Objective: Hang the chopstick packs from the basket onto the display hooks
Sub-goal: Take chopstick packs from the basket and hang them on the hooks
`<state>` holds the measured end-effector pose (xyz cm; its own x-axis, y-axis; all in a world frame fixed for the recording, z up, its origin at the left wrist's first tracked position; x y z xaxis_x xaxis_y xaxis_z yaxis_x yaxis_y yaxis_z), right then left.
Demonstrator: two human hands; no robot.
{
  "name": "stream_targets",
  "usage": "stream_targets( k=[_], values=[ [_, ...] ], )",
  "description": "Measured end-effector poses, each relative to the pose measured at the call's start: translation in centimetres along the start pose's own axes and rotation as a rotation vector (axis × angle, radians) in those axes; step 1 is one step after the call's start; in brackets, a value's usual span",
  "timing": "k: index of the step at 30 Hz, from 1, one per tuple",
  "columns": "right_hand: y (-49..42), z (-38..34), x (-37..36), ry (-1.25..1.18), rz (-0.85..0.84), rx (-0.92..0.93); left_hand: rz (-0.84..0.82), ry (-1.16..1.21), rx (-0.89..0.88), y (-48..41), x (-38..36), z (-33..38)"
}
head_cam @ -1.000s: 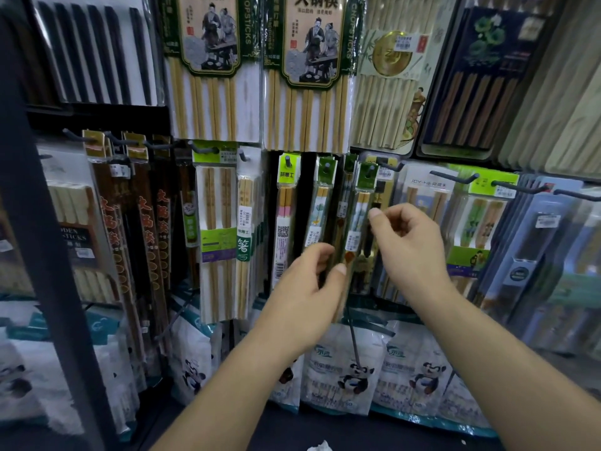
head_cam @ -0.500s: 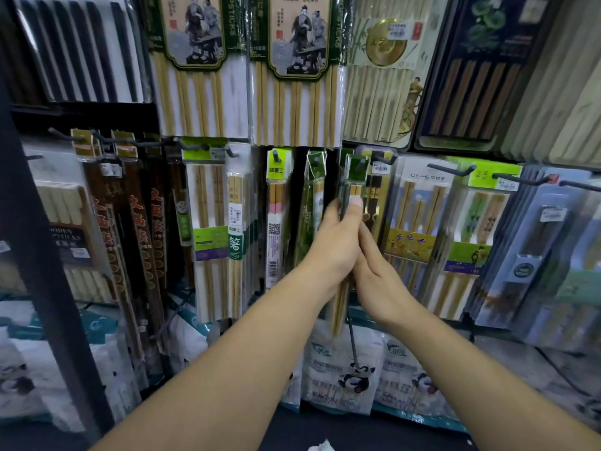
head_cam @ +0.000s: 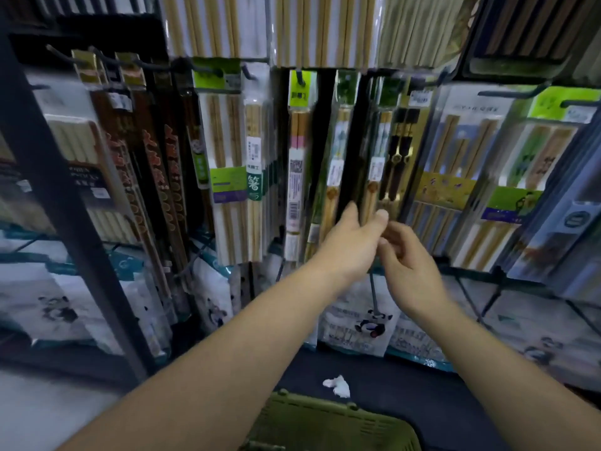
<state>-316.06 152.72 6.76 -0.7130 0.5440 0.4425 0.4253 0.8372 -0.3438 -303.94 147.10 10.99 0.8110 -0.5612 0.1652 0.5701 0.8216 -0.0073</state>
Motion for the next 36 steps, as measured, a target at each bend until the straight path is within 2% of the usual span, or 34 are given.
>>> stream_targets(
  k=[2, 4, 7, 9, 12, 15, 18, 20, 24, 27, 31, 36],
  values=[
    [3.5, 2.4, -0.7, 0.045, 0.062, -0.037, -0.058, -0.037, 0.043, 1.9, 0.2, -4.1],
    [7.2, 5.1, -1.9, 0.06, 0.031, -0.1, -0.155, -0.054, 0.103, 4.3, 0.7, -8.3],
    [12.7, 8.9, -5.3, 0.154, -0.197, -0.157, -0.237, -0.138, 0.21, 7.5, 2.4, -15.1],
    [16.4, 11.5, -8.7, 0.245, -0.461, -0.207, -0.155, -0.282, 0.258, 9.4, 4.2, -19.3],
    [21.4, 15.8, -13.7, 0.403, -0.87, -0.261, 0.149, -0.56, 0.291, 12.5, 7.6, -25.3],
    [24.3, 20.2, -18.3, 0.542, -1.101, -0.267, 0.409, -0.682, 0.462, 16.0, 10.5, -30.9],
    [25.2, 24.0, -22.0, 0.626, -1.142, -0.29, 0.41, -0.579, 0.702, 18.9, 12.2, -35.6],
    [25.2, 26.7, -24.0, 0.682, -1.145, -0.29, 0.401, -0.471, 0.761, 20.4, 12.4, -37.8],
    [25.8, 30.4, -26.9, 0.809, -1.156, -0.254, 0.421, -0.392, 0.756, 21.7, 11.7, -40.0],
    [26.5, 31.6, -28.1, 0.905, -1.085, -0.187, 0.451, -0.371, 0.762, 21.6, 11.7, -40.5],
    [27.0, 32.2, -29.0, 0.922, -1.065, -0.139, 0.459, -0.373, 0.775, 21.4, 11.8, -40.9],
    [26.9, 32.7, -29.6, 0.982, -1.159, -0.084, 0.461, -0.366, 0.776, 21.4, 11.9, -40.9]
  ],
)
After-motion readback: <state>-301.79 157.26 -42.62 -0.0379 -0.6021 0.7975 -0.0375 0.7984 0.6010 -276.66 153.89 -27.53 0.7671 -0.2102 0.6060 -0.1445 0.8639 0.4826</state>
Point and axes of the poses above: each hand's wrist, its own y-axis away from the middle knuckle, its own x-axis out of the back of the hand, z = x × y, the point moved 2 cm from there along -y, towards the middle knuckle
